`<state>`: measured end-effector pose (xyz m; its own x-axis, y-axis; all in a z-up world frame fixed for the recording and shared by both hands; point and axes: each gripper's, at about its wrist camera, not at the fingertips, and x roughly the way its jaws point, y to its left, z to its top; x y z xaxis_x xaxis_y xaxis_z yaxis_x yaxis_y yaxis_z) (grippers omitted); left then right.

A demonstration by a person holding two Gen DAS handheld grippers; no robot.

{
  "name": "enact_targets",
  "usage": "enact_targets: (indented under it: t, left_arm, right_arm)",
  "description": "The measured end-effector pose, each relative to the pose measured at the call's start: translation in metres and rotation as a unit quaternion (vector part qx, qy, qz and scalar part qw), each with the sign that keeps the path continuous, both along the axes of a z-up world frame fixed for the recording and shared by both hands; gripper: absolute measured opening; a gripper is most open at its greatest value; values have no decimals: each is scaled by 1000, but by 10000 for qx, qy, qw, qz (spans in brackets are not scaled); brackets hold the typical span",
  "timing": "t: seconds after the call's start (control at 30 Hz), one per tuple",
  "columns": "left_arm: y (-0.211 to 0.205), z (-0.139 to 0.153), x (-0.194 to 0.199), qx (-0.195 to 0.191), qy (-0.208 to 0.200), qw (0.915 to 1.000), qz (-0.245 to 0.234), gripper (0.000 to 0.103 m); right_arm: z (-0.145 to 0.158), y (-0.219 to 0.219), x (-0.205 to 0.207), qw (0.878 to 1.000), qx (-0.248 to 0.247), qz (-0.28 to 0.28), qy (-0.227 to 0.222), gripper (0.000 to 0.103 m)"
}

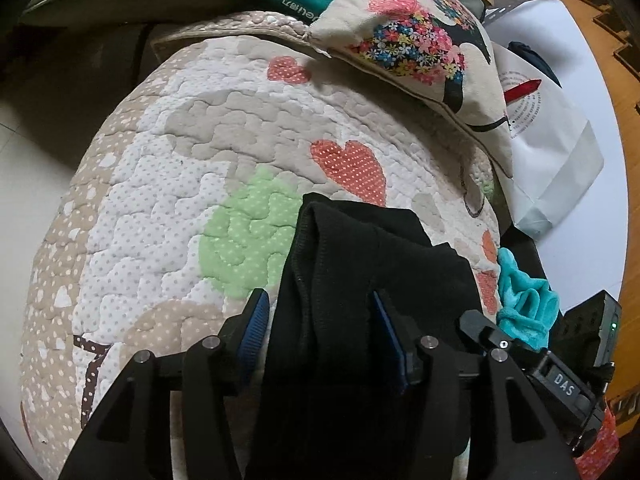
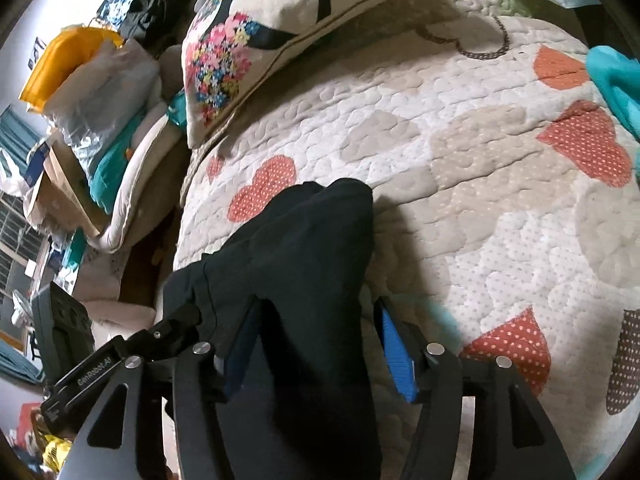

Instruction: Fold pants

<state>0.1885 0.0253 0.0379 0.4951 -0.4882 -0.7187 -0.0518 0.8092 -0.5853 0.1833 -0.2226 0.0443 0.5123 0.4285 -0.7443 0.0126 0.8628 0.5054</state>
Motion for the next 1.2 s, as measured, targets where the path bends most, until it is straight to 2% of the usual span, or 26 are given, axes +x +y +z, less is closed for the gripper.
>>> enact_targets:
  t: [0.13, 0.4, 0.53, 0.77, 0.9, 1.07, 1.2]
  left_arm:
    - [5, -1, -1, -124, 79, 9999, 49, 56]
    - [13, -1, -2, -411, 218, 9988, 118, 57]
    - [15, 5, -6, -371, 177, 9991, 138, 57]
    - [15, 28, -21, 35, -100, 9999, -32, 57]
    - [12, 44, -35, 433, -347, 9982, -242, 57]
    - [5, 58, -63, 1208, -751, 9887, -465, 57]
    - [0, 60, -88, 1637, -976, 9803, -513, 57]
  right_arm:
    - [3, 3, -4, 10000, -53, 0, -33, 66]
    - [2, 25, -8, 9984, -497, 251, -135, 66]
    - [4, 27, -10, 9975, -618, 251, -213, 68]
    - [11, 20, -15, 9969, -671, 46, -396, 68]
    - [18, 18, -24, 9953, -839, -25, -482, 68]
    - [41, 14, -45, 9946, -914, -12, -493, 68]
    - [67, 11, -72, 9945, -880, -3, -574, 70]
